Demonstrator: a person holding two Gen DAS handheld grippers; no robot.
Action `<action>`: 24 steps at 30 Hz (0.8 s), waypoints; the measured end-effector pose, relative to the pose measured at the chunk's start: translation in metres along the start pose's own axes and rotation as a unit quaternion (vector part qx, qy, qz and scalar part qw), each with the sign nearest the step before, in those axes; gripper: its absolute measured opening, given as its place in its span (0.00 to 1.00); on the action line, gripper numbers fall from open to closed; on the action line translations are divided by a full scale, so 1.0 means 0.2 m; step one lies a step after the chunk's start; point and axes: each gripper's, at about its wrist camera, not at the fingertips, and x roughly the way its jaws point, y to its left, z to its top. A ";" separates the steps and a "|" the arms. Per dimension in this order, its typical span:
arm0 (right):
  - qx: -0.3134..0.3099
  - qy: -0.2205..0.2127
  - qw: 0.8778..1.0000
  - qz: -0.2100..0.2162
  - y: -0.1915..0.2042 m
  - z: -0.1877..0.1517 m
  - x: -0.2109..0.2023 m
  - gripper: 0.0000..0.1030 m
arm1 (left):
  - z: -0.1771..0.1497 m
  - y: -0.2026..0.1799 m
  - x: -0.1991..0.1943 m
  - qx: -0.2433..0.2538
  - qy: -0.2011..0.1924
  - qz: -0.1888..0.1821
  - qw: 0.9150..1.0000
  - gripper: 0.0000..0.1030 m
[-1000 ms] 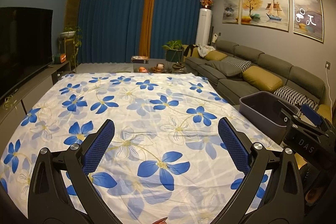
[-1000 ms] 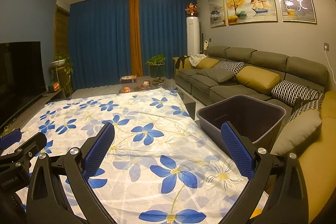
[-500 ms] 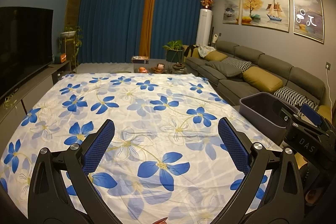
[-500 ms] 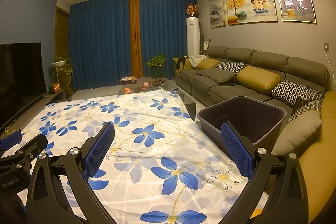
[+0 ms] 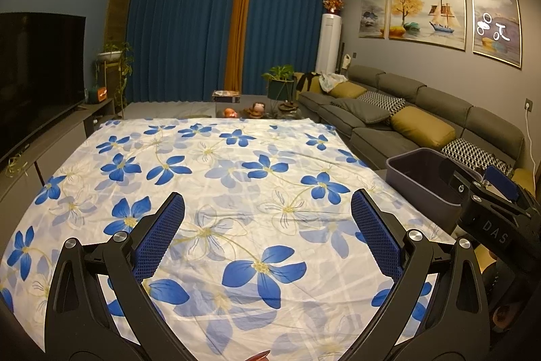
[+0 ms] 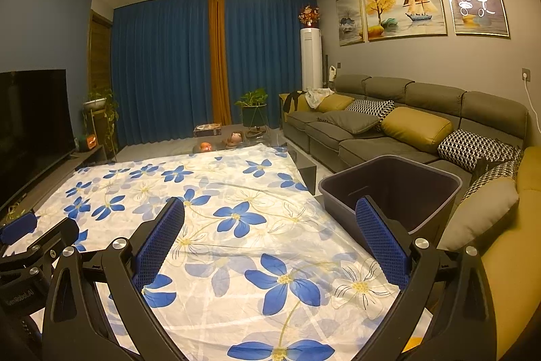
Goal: Collect trash
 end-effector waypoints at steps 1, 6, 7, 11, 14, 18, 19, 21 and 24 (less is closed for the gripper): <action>0.000 0.000 1.000 0.000 0.00 0.00 0.00 0.95 | 0.00 0.00 0.00 0.000 0.000 0.000 1.000 0.94; 0.001 0.001 1.000 0.002 0.00 0.00 0.00 0.95 | 0.00 0.00 0.00 0.001 -0.001 0.000 1.000 0.94; 0.001 0.001 1.000 0.002 0.01 0.01 0.00 0.95 | 0.00 0.00 0.00 0.002 -0.002 0.002 1.000 0.94; 0.001 0.002 1.000 0.003 0.01 0.01 0.01 0.95 | 0.01 0.00 0.00 0.010 -0.004 -0.001 1.000 0.80; 0.002 0.004 1.000 0.004 0.01 0.01 0.01 0.95 | 0.02 0.00 0.00 0.013 -0.004 0.000 1.000 0.78; 0.004 0.005 1.000 0.004 0.01 0.01 0.01 0.95 | 0.01 0.01 0.01 0.009 -0.001 -0.002 1.000 0.78; 0.005 0.005 1.000 0.004 0.01 0.01 0.01 0.95 | 0.01 0.01 0.01 0.009 0.000 -0.002 1.000 0.78; 0.005 0.005 1.000 0.004 0.00 0.00 0.01 0.95 | 0.00 0.01 0.01 0.007 -0.001 -0.002 1.000 0.78; 0.007 0.006 1.000 0.003 0.00 0.00 0.01 0.95 | 0.00 0.01 0.01 0.006 -0.002 0.002 1.000 0.83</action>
